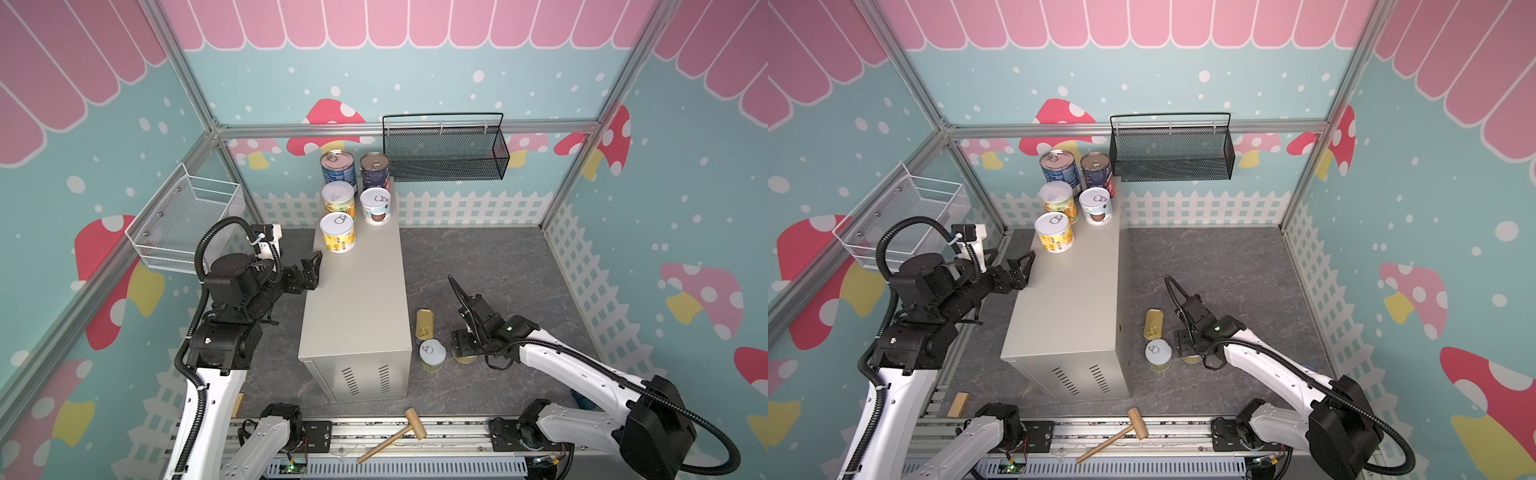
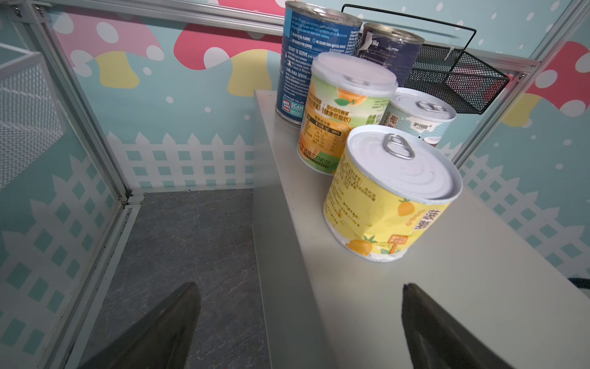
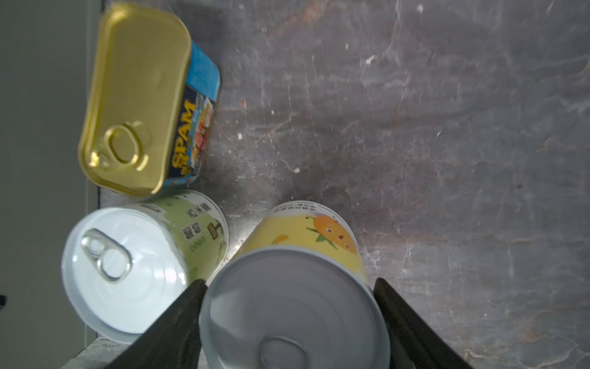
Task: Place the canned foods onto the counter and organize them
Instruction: 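Move the right gripper down to the yellow can on the floor and close, then lift the yellow can with the right gripper up over the cabinet top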
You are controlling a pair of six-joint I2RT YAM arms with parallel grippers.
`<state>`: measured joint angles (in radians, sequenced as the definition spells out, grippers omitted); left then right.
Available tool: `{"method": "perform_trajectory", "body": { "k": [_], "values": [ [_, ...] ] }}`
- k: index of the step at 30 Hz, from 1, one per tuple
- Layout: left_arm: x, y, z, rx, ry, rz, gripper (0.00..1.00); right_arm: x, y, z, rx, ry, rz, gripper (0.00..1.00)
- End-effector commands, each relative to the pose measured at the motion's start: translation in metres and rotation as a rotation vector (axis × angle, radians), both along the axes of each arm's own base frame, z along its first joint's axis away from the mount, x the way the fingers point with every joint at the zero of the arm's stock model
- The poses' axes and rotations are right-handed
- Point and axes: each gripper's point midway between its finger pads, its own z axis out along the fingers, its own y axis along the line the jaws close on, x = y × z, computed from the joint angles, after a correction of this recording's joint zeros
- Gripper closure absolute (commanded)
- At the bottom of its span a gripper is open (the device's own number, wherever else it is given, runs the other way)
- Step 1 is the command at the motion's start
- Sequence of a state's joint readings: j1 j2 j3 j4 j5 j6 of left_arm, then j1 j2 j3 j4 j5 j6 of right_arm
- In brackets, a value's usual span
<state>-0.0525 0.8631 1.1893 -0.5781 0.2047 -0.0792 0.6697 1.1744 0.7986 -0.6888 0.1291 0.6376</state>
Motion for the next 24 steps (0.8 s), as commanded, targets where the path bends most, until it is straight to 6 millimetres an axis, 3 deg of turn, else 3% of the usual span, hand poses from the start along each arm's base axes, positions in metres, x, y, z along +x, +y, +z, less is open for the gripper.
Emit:
{"method": "perform_trajectory", "body": {
  "k": [1,5,11,19,24],
  "values": [
    [0.001,-0.001,-0.003,-0.01,0.003,-0.008,0.01,0.02,0.005,0.034,-0.009,-0.104,0.026,0.47],
    [0.002,-0.001,-0.002,-0.01,0.001,-0.01,0.0,0.039,0.019,0.079,-0.003,-0.2,0.1,0.47],
    [0.004,-0.002,-0.002,-0.012,0.0,-0.014,0.01,0.062,0.038,0.182,0.033,-0.4,0.228,0.47],
    [0.005,-0.002,-0.003,-0.019,0.001,-0.016,0.01,0.063,0.08,0.286,0.15,-0.538,0.467,0.46],
    [0.005,-0.001,-0.002,-0.019,-0.001,-0.015,0.01,0.061,0.101,0.34,0.235,-0.618,0.568,0.45]
  ]
}}
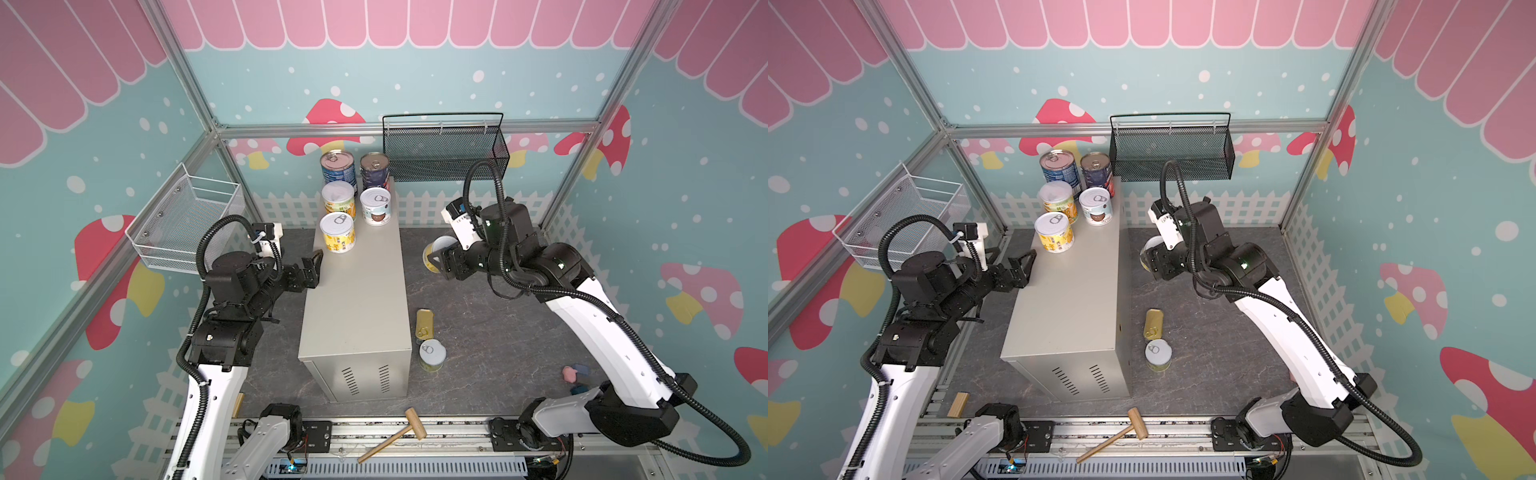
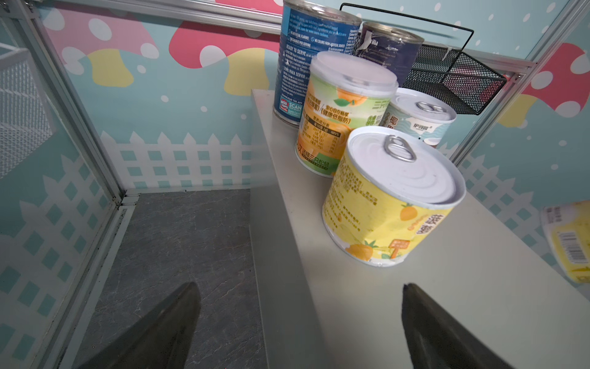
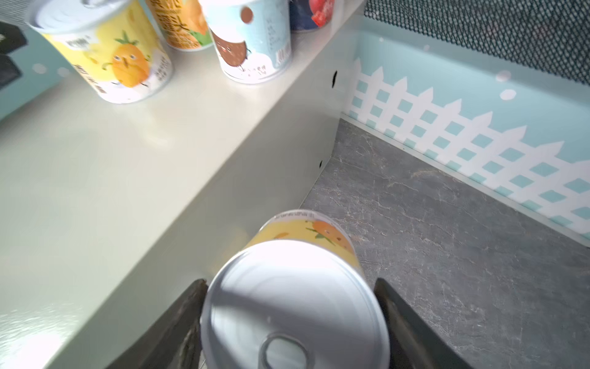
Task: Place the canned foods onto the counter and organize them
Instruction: 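Lift the yellow can with the right gripper up over the cabinet top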
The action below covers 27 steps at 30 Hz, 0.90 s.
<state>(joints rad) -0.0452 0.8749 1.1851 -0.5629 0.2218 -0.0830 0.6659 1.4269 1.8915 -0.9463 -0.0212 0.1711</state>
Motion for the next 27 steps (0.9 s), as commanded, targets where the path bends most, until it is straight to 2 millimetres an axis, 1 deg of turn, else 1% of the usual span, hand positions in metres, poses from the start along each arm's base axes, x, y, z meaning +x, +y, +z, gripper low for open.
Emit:
{"method": "perform_trajectory", "body": {
  "k": [1,3,5,7,14,19,23,27],
  "values": [
    [0.001,0.0,-0.001,-0.011,-0.003,-0.005,0.01,-0.014,0.016,0.04,0.048,-0.075,0.146,0.45],
    [0.001,0.0,-0.002,-0.01,-0.003,-0.009,0.01,-0.016,0.025,0.055,0.082,-0.091,0.193,0.45],
    [0.0,-0.001,-0.001,-0.008,-0.004,-0.009,0.01,-0.018,0.033,0.066,0.113,-0.109,0.234,0.45],
    [0.0,0.001,-0.002,-0.004,-0.003,-0.005,0.01,-0.019,0.039,0.068,0.129,-0.106,0.266,0.44],
    [0.001,0.0,-0.002,-0.008,-0.002,-0.011,0.01,-0.016,0.067,0.051,0.149,-0.041,0.34,0.43],
    [0.001,-0.001,-0.003,-0.01,-0.001,-0.012,0.01,-0.016,0.086,0.044,0.135,-0.037,0.37,0.42],
    [0.0,-0.001,-0.002,-0.011,-0.004,-0.013,0.01,-0.013,0.099,0.034,0.119,-0.024,0.382,0.4],
    [0.001,0.0,-0.003,-0.012,-0.002,-0.01,0.01,-0.006,0.109,0.026,0.103,-0.023,0.369,0.39]
  ]
}}
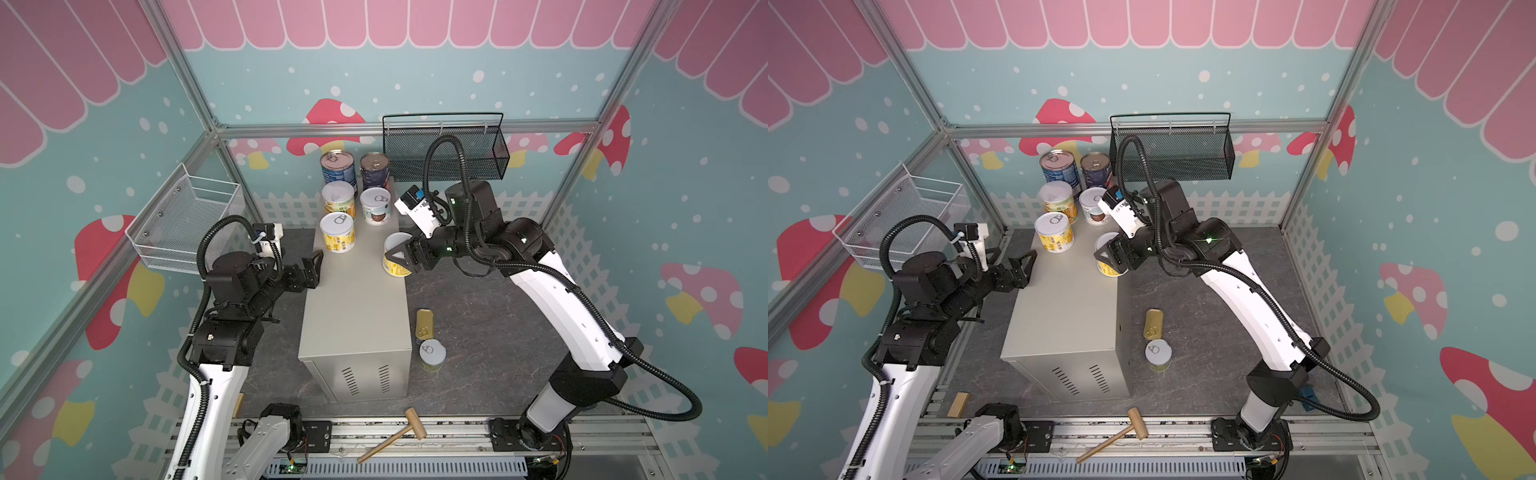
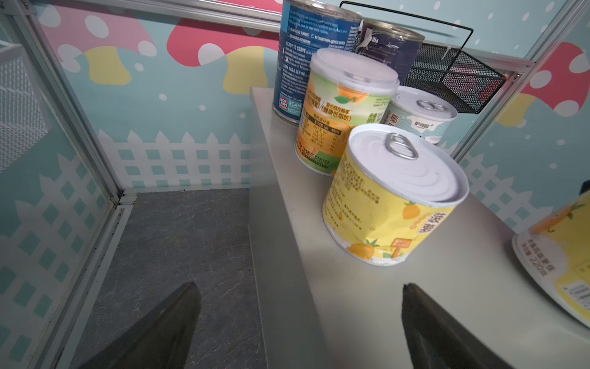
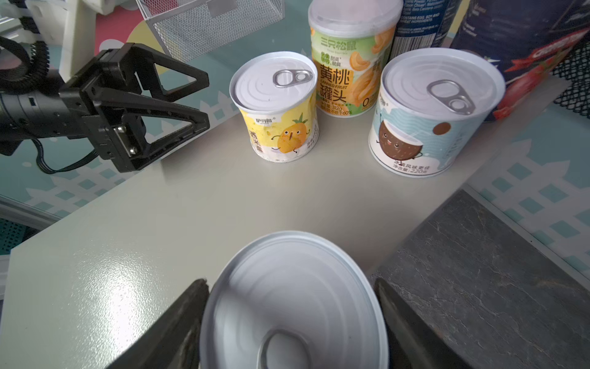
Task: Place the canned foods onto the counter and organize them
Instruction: 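Lower the yellow can onto the cabinet top in front of the coconut can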
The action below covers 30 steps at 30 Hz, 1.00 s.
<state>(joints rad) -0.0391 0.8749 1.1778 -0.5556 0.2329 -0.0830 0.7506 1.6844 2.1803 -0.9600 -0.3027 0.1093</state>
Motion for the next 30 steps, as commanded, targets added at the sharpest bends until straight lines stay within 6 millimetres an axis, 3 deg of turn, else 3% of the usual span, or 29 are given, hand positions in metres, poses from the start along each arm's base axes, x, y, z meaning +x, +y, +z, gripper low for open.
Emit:
{"method": "perform_trajectory", "body": {
  "k": [1,12,15,20,26,30],
  "values": [
    [0.0,0.0,0.0,-0.009,-0.005,-0.005,0.01,0.008,0.013,0.009,0.022,-0.061,0.006,0.39],
    [0.001,0.001,-0.002,-0.006,-0.001,-0.005,0.01,0.036,0.046,-0.015,0.003,-0.082,-0.052,0.39],
    [0.002,0.0,-0.003,-0.009,0.003,-0.007,0.01,0.04,0.05,-0.017,0.001,-0.094,-0.074,0.35],
    [0.003,-0.001,-0.003,-0.014,0.004,-0.01,0.01,0.043,0.041,-0.013,0.004,-0.121,-0.132,0.25],
    [0.005,-0.003,-0.003,-0.029,0.006,-0.024,0.01,0.028,0.033,-0.007,0.066,-0.159,-0.127,0.11],
    [0.006,-0.003,-0.004,-0.031,0.011,-0.025,0.01,0.018,0.025,-0.008,0.108,-0.185,-0.13,0.06]
  ]
}}
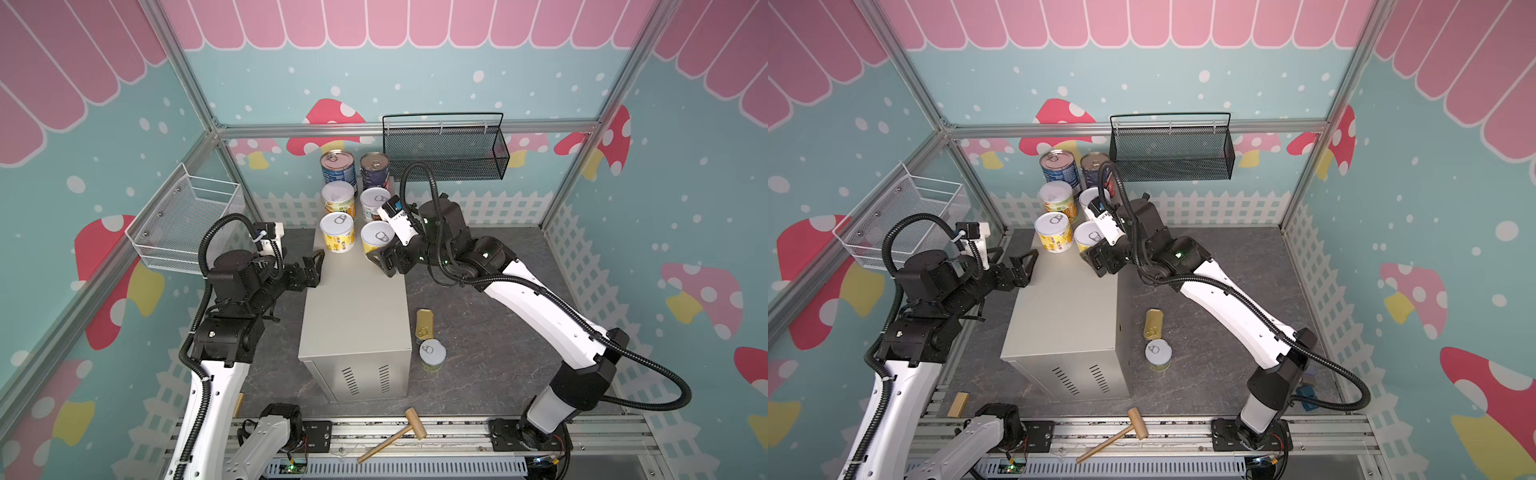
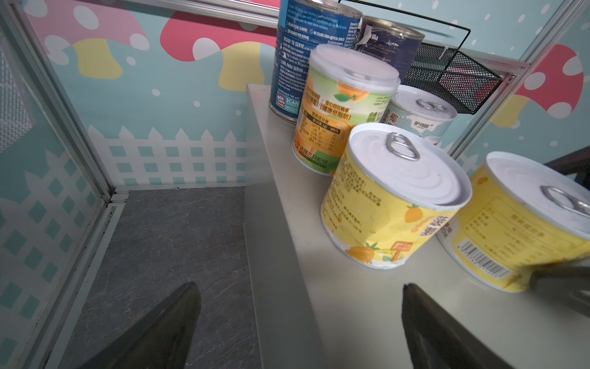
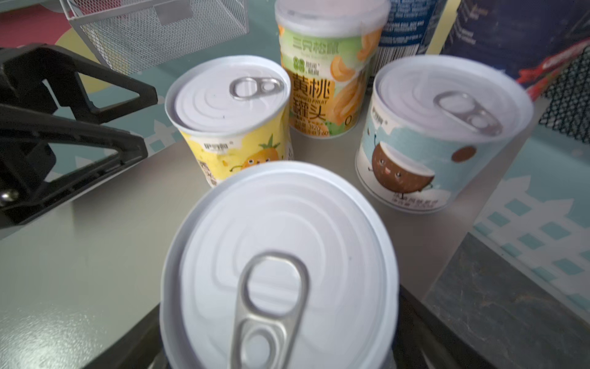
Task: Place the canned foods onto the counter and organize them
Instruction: 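Lower the yellow can onto the cabinet top in front of the coconut can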
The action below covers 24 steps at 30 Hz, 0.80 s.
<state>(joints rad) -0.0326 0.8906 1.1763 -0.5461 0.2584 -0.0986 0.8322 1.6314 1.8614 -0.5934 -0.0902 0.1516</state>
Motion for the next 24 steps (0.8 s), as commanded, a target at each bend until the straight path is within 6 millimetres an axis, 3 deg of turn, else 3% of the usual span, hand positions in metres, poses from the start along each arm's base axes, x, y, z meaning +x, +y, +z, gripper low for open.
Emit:
{"method": "perform_trajectory", "body": {
  "k": [1,13,24],
  "values": [
    [0.003,-0.001,-0.002,-0.01,0.0,-0.011,0.01,-0.01,-0.006,0.027,0.092,-0.086,-0.004,0.06],
    [0.002,-0.006,-0.002,-0.015,0.002,-0.04,0.0,-0.01,-0.008,0.019,0.158,-0.134,-0.022,0.05],
    [-0.038,-0.055,0.008,-0.008,-0.051,-0.363,0.01,-0.006,-0.002,0.013,0.173,-0.144,-0.018,0.11]
  ]
}}
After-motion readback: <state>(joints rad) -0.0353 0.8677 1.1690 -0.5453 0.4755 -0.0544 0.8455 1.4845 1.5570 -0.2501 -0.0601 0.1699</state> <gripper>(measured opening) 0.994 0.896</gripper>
